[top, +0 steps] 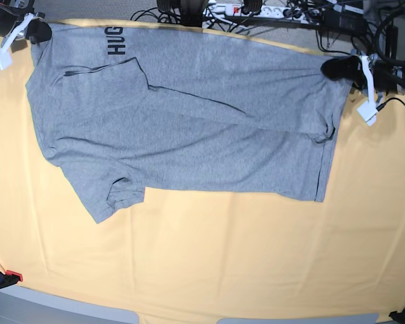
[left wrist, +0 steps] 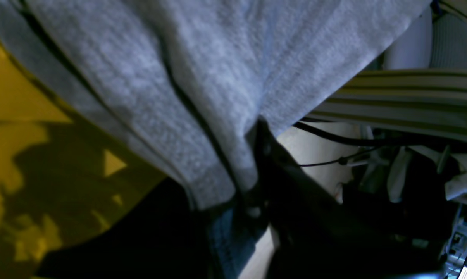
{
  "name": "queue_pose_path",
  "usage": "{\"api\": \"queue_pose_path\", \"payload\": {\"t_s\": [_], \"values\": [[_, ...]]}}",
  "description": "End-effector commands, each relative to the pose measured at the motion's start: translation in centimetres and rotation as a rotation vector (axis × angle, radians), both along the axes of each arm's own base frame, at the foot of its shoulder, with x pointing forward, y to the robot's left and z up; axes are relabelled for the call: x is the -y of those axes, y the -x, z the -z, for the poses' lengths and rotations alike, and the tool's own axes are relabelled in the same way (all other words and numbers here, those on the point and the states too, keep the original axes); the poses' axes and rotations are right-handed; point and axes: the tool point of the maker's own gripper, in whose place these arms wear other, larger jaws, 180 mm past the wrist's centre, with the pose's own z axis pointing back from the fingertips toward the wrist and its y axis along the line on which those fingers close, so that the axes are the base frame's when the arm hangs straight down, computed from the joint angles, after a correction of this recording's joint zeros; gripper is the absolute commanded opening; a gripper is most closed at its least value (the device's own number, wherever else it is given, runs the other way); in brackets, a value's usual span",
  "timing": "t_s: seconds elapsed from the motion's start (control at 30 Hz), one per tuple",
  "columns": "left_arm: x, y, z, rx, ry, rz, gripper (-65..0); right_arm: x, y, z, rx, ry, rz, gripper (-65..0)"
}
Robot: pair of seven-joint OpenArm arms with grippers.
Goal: Layout the t-shirt on the table in an organized manner, then fold the t-shirt properly
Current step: 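Pull the shoulders with both grippers to straighten the shirt flat, then release the shoulders and move both grippers to the shirt's side edge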
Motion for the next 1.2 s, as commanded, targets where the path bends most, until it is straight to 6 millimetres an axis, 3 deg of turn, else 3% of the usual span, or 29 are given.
{"api": "queue_pose_path", "payload": {"t_s": [0.0,0.07,0.2,0.27,0.47,0.6,0.77,0.9,1.03,1.17], "values": [[-0.5,-1.1,-1.1,0.040,-0.012,0.004,-65.0,0.6,-0.2,-0.6,0.008,0.025,-0.018,-65.0],[-0.5,-1.8,-1.5,0.059,-0.012,0.004,-62.2,0.6,-0.2,-0.6,0.008,0.026,-0.018,-64.8],[-0.6,-3.0,-2.1,0.073,-0.015,-0.023,-27.3,0.9,-0.3,-0.8,0.011,0.035,-0.019,-34.8],[-0.6,-3.3,-2.4,0.079,-0.021,-0.025,-18.5,1.5,-0.4,-1.2,0.023,0.049,-0.005,-32.9],[-0.1,-3.6,-3.9,0.153,-0.039,0.051,-17.5,3.4,-2.4,-5.8,0.193,0.094,0.054,-32.9],[-0.8,-5.8,-7.2,0.313,-0.069,0.054,-17.5,5.0,-3.1,-9.1,0.296,0.164,0.083,-32.9],[-4.3,-9.7,-13.1,0.542,-0.122,-0.069,-17.5,5.7,-3.3,-10.8,0.355,0.179,0.108,-32.9],[-8.6,-12.0,-14.9,0.645,-0.184,-0.309,-17.5,5.6,-3.3,-10.8,0.354,0.178,0.110,-32.9],[-11.8,-13.9,-13.5,0.662,-0.133,-0.547,-17.5,5.6,-3.2,-10.8,0.354,0.177,0.110,-32.9],[-12.4,-15.7,-10.1,0.563,-0.016,-0.639,-17.5,5.6,-3.3,-10.8,0.357,0.174,0.110,-32.9]]}}
